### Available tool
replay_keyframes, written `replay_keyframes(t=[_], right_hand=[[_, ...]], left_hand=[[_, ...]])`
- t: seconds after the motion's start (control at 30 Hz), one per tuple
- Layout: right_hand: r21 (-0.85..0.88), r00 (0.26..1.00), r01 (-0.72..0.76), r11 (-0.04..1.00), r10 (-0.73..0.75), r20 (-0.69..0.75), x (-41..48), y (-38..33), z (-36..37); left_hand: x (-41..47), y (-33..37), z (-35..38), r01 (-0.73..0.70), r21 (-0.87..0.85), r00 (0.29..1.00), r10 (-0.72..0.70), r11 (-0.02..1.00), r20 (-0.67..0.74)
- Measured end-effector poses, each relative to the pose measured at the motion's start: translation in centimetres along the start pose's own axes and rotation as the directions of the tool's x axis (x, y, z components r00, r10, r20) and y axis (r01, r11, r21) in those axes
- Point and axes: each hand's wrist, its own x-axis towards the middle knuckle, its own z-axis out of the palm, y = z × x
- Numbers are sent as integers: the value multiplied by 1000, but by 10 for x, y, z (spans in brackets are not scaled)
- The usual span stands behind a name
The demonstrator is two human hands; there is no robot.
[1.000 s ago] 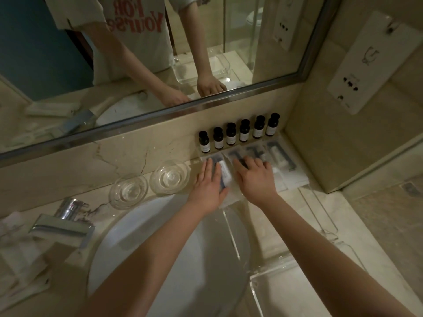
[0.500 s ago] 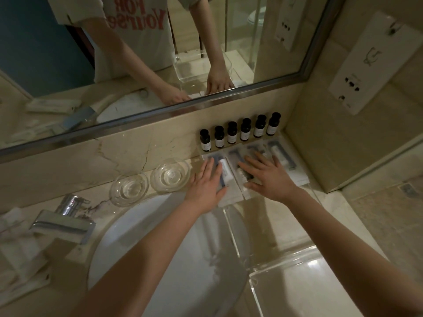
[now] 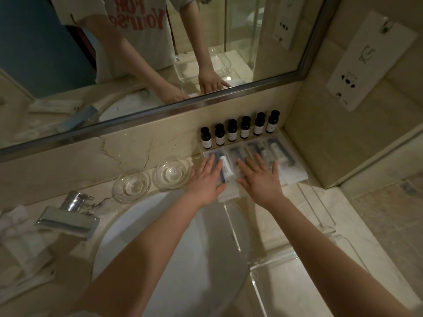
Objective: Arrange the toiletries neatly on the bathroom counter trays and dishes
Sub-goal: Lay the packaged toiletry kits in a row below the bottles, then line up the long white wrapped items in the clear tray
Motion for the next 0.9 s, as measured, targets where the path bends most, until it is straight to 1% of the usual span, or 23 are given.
replay_keyframes(t=[0.13, 0.23, 0.33, 0.43, 0.57, 0.67, 0.73, 0.9], right_hand=[[35, 998, 7, 999, -5, -55, -3, -2, -13], [13, 996, 51, 999, -49, -79, -12, -12, -26], [-12, 988, 113, 993, -114, -102, -28, -33, -35], [-15, 985, 143, 990, -144, -96, -48, -62, -41], [-7, 983, 176, 984, -176, -57, -73, -109, -39], [16, 972, 229, 973, -227, -54, -94, -148, -32], [22, 957, 288, 957, -287, -46, -108, -177, -23], [48, 904, 423, 905, -425, 40, -132, -249, 3]], left_hand=[[-10, 1, -7, -8, -17, 999, 7, 1000, -46], [-29, -3, -16, 15, 17, 995, -13, 1000, -100], [-61, -10, -25, 72, 27, 987, -67, 997, -145], [-100, -23, -25, 131, 8, 973, -127, 991, -192], [-158, -48, -17, 218, -32, 943, -219, 975, -250], [-203, -72, -6, 293, -88, 920, -305, 952, -244], [-232, -92, 5, 347, -123, 900, -367, 930, -234], [-301, -142, 36, 476, -197, 843, -509, 857, -176]])
